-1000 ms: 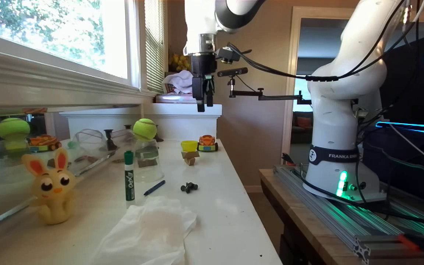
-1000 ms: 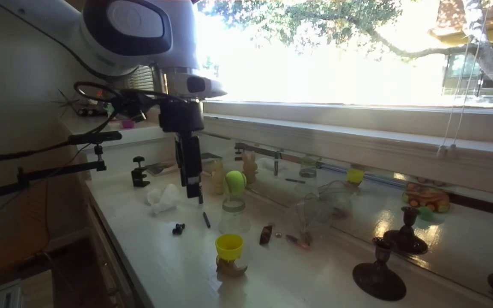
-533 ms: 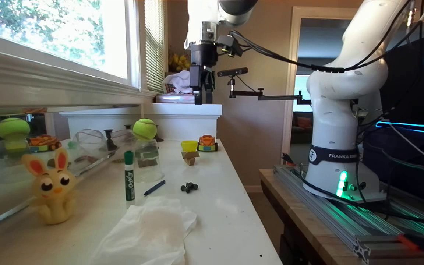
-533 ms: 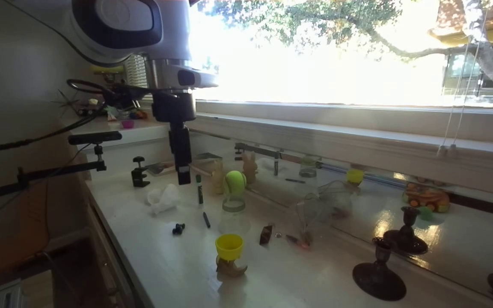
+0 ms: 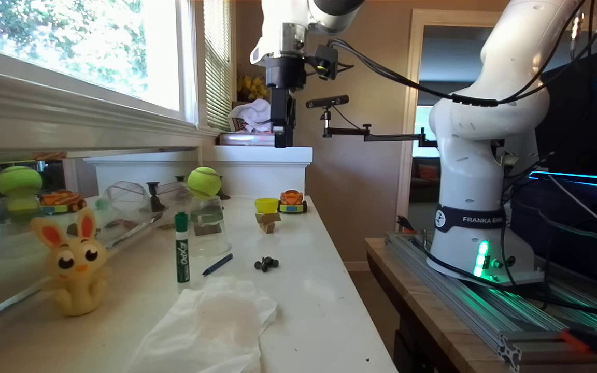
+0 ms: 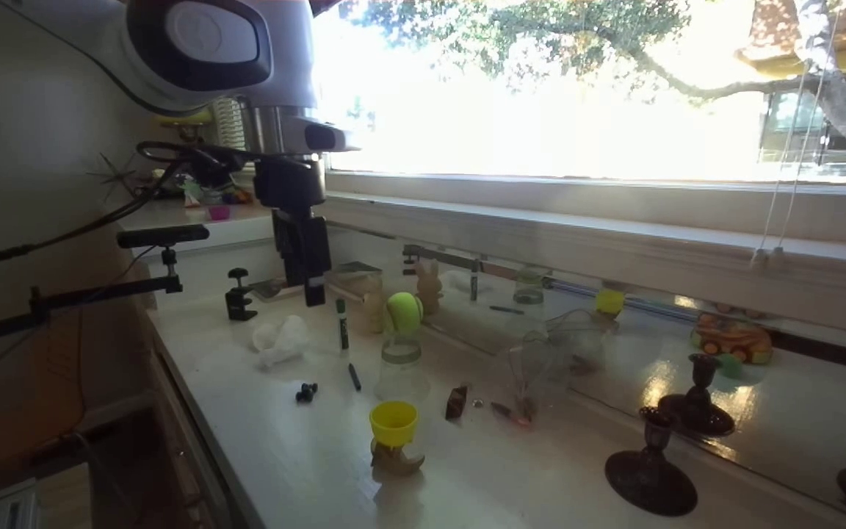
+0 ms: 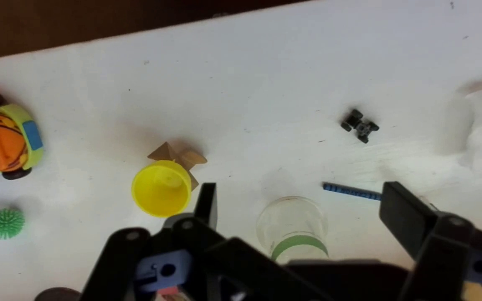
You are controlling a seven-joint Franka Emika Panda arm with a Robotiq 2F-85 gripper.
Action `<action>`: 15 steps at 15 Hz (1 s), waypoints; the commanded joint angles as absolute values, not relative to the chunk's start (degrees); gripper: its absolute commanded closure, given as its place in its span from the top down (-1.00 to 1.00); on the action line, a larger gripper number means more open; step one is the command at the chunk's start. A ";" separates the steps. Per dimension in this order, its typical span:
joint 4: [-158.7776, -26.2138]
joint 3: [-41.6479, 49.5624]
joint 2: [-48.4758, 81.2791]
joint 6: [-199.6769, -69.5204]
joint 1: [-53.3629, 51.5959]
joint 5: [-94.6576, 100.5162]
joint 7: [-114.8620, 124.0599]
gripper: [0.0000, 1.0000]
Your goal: Alternate the position of the two wooden blocks then stack the yellow bowl on them
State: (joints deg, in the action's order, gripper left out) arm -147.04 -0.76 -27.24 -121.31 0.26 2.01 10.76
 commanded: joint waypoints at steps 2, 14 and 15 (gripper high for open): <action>-146.86 -0.63 -27.35 -119.82 -2.57 -3.36 6.57 1.00; -146.59 -1.86 -27.05 -116.86 -3.02 -2.92 5.60 1.00; -146.68 -1.91 -27.10 -117.02 -3.11 -3.01 5.24 1.00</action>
